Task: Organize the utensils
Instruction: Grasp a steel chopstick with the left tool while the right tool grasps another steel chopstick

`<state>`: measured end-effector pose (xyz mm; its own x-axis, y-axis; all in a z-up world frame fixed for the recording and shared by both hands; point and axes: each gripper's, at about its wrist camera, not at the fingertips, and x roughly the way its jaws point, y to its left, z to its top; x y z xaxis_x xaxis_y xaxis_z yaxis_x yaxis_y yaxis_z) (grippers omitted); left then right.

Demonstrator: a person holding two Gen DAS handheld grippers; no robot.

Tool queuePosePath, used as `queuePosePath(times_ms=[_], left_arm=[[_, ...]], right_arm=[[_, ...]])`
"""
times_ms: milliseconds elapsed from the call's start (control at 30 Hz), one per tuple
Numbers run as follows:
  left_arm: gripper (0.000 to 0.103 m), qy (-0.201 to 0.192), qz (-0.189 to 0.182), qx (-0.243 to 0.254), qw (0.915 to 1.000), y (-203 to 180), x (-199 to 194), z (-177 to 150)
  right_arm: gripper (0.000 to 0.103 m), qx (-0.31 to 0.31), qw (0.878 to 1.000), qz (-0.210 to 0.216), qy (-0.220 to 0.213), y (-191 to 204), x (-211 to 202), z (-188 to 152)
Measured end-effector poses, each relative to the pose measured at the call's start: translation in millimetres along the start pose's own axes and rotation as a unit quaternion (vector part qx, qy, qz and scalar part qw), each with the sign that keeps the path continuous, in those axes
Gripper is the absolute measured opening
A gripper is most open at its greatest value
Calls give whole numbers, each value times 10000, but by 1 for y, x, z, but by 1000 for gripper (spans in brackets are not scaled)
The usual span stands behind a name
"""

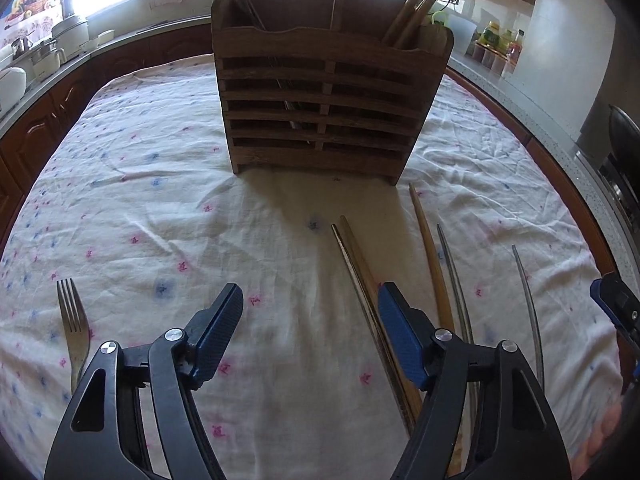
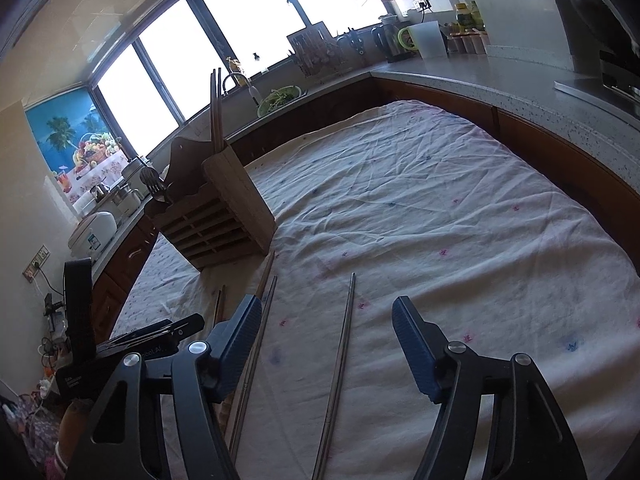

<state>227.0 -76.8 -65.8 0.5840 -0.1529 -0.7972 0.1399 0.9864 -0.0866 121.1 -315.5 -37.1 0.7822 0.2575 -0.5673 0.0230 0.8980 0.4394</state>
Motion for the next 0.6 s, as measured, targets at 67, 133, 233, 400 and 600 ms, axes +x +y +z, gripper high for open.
queuePosePath(times_ms=[67, 133, 233, 400, 600], left_arm=[[64, 111, 70, 31, 9999, -1, 9, 2], [63, 97, 61, 31, 9999, 0, 12, 2], [63, 99, 53, 79, 9999, -1, 14, 4], [61, 104, 237, 465, 9986, -13, 22, 9], [29, 145, -100, 762, 9969, -8, 11, 0]], right_arm=[[65, 23, 10000, -29, 46, -2, 3, 1], [64, 58, 9999, -30, 88, -4, 6, 1], [64, 55, 9999, -64, 126, -4, 11, 2], [58, 0, 9996, -76, 275, 1, 22, 1], [44, -335, 9975, -290, 554, 10, 37, 0]])
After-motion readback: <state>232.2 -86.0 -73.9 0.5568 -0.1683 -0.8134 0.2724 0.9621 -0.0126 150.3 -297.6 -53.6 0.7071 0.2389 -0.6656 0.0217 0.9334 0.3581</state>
